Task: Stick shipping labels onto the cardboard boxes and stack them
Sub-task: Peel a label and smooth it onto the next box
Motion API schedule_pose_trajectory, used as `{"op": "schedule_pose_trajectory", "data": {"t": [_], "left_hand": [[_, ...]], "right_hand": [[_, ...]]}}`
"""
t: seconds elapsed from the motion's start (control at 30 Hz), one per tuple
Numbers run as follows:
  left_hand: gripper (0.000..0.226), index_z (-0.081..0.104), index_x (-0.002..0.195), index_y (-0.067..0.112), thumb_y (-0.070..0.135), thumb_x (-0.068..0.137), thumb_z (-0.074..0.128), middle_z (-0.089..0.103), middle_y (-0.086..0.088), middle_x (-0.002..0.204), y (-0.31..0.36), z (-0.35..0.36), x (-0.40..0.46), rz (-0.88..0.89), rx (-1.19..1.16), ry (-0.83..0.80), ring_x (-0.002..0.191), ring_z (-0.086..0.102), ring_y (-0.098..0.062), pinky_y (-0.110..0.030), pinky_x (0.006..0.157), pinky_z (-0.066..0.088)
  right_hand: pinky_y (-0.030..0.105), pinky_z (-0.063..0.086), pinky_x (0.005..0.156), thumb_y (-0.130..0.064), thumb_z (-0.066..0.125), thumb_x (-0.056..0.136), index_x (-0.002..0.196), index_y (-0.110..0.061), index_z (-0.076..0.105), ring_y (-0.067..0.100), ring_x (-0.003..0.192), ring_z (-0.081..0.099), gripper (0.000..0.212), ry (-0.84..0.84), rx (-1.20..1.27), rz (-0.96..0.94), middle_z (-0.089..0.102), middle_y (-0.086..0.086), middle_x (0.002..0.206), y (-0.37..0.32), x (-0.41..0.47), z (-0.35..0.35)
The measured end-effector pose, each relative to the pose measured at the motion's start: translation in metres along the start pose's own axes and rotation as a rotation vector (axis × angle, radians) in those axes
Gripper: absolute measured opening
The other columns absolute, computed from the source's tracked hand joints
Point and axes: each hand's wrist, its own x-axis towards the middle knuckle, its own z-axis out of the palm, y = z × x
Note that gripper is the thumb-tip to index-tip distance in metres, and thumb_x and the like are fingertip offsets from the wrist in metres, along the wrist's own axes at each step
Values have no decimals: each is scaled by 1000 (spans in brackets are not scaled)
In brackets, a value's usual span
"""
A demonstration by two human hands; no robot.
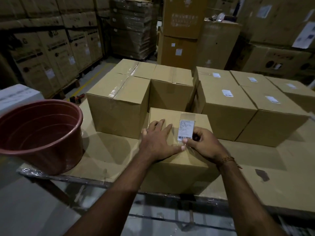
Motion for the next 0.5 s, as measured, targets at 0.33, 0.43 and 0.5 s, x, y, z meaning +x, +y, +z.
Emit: {"op": "schedule_pose_trajectory", "data": {"t": [0.33,0.43,0.5], "left_hand": [[109,23,166,34,96,78,43,7,2,176,-3,5,2,26,13,18,161,2,-27,-66,125,13],[111,23,166,34,97,77,41,8,2,176,-3,5,2,30,12,32,160,2,-26,-66,125,14],[110,24,166,35,97,76,42,9,3,176,-3,6,1,29,7,46,160,3,-25,-65,125,15]], "right_hand": [[13,49,88,-20,75,99,132,-26,70,-10,108,68,35,-48,58,32,74,-18,122,-5,-2,-5],[19,51,95,-21,74,99,134,-23,71,-5,114,68,35,-58,97,23,75,-14,126,-3,-2,-6],[26,51,101,-24,75,99,135,-22,71,0,119,68,37,-54,93,3,75,-13,128,-1,-1,-4]]}}
